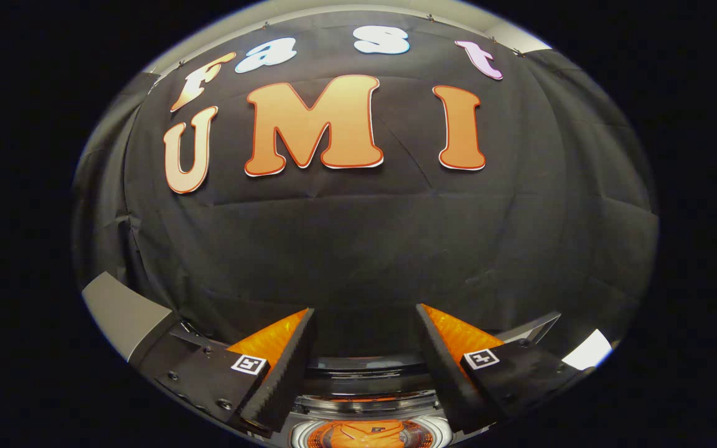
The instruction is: Put the clothes into the washing machine and then close the washing machine lid.
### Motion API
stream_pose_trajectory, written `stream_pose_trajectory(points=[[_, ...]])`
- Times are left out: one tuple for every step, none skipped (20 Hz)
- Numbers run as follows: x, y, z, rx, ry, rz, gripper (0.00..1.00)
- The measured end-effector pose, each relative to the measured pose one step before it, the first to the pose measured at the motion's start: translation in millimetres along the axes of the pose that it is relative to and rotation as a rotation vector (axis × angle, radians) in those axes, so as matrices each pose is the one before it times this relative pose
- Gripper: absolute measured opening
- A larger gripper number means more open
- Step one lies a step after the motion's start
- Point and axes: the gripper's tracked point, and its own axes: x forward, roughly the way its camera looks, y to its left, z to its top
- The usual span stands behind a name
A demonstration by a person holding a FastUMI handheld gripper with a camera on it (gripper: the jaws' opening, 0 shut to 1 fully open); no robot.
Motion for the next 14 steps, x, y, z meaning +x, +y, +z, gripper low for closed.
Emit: stream_pose_trajectory(points=[[2.15, 0.77, 0.91, -0.001, -0.00175, -0.00238, 0.99], [-0.92, 0.19, -0.09, -0.00069, -0.00067, -0.00182, 0.99], [-4.07, 0.71, -1.38, 0.00054, -0.00278, -0.0009, 0.99], [-8.8, -0.39, -2.29, -0.00079, -0.00233, 0.0004, 0.99], [-7.97, 0.02, -2.76, -0.00231, -0.00111, 0.00182, 0.99], [-7.97, 0.35, -3.1, -0.00169, -0.00049, 0.00274, 0.99], [-4.56, -0.11, -1.68, -0.00175, -0.0021, 0.00354, 0.99], [-5.52, -1.12, -2.22, 0.0001, -0.00142, 0.0009, 0.99], [-3.22, 0.47, -0.91, 0.00222, -0.00053, 0.00197, 1.0], [-4.06, 0.1, -2.46, -0.00208, -0.00177, 0.00204, 1.0], [-6.23, -0.16, -2.2, -0.00168, -0.00209, 0.00214, 1.0], [-4.04, 0.47, -1.82, -0.00052, -0.0026, 0.00262, 1.0], [-3.93, 0.67, -2.94, 0.00112, -0.00046, 0.00406, 1.0], [-3.47, -0.68, -2.3, 0.00021, -0.00052, 0.00304, 1.0]])
